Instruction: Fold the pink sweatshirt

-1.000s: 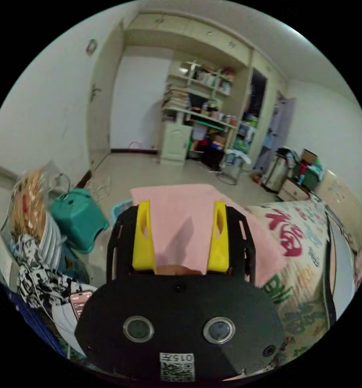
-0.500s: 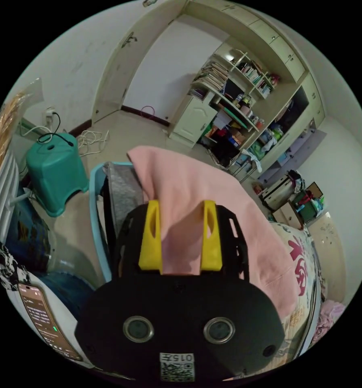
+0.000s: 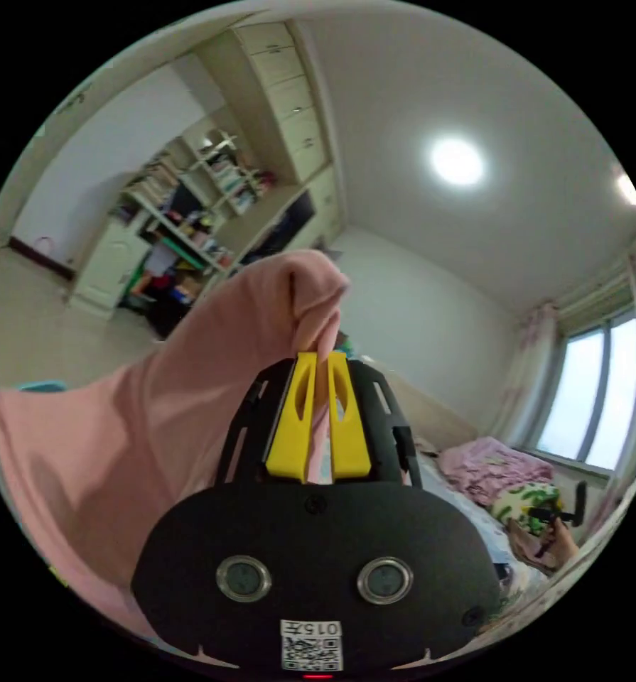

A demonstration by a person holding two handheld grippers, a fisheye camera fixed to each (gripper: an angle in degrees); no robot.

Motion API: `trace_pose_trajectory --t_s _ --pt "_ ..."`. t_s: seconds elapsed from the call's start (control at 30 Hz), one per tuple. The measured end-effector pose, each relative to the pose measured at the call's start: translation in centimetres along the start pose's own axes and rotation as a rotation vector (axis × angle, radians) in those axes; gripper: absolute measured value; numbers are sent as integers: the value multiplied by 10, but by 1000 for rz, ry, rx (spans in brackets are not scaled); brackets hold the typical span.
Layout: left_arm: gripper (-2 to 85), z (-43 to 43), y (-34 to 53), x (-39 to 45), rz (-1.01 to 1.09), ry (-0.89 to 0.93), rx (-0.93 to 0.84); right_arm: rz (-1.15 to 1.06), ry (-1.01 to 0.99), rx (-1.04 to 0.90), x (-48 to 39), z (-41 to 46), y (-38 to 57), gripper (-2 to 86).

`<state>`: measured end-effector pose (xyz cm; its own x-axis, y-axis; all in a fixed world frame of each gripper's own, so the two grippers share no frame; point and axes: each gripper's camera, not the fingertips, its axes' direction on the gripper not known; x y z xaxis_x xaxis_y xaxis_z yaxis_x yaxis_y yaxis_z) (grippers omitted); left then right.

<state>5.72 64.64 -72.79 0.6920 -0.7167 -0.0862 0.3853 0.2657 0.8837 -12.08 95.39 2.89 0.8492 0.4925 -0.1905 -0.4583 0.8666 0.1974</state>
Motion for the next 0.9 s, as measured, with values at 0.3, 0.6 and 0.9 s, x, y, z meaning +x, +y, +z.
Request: trace_pose_trajectory --t_s 0.3,0.6,0.9 --pt "7 288 56 222 131 772 -370 110 -142 75 10 -50 -27 32" --pt "-1 484 287 270 -120 864 -922 116 -34 57 -12 -110 -35 61" --pt "82 285 136 186 243 573 -579 176 -172 36 -5 -125 -58 106"
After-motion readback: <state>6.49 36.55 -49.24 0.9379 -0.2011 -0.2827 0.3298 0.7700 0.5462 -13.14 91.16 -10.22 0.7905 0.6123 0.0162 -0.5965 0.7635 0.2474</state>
